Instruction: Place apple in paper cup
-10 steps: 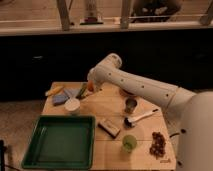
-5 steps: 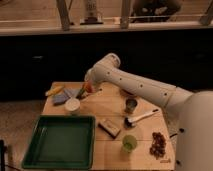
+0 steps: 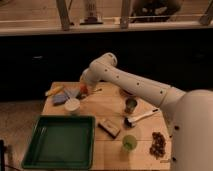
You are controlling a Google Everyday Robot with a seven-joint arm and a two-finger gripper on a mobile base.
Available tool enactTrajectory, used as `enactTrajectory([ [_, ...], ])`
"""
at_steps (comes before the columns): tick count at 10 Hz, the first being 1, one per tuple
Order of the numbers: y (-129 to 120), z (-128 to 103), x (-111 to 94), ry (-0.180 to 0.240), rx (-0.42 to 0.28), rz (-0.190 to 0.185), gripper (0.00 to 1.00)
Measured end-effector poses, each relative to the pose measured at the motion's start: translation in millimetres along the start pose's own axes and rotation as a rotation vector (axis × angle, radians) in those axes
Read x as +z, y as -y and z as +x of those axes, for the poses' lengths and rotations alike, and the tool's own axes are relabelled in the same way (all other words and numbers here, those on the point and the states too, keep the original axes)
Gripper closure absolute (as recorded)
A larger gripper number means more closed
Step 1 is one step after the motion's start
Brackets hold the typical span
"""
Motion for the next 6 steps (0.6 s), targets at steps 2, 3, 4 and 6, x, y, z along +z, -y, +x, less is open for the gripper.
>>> enactTrajectory([
  [2, 0.4, -10.7, 2.3, 0.047, -0.032, -0.005, 1.00],
  [3, 1.3, -16.4, 3.6, 0.063, -0.046, -0.008, 1.00],
  [4, 1.8, -23.2, 5.0, 0.080, -0.064, -0.012, 1.00],
  [6, 0.2, -33.4, 6.1, 0.110, -0.090, -0.025, 1.00],
])
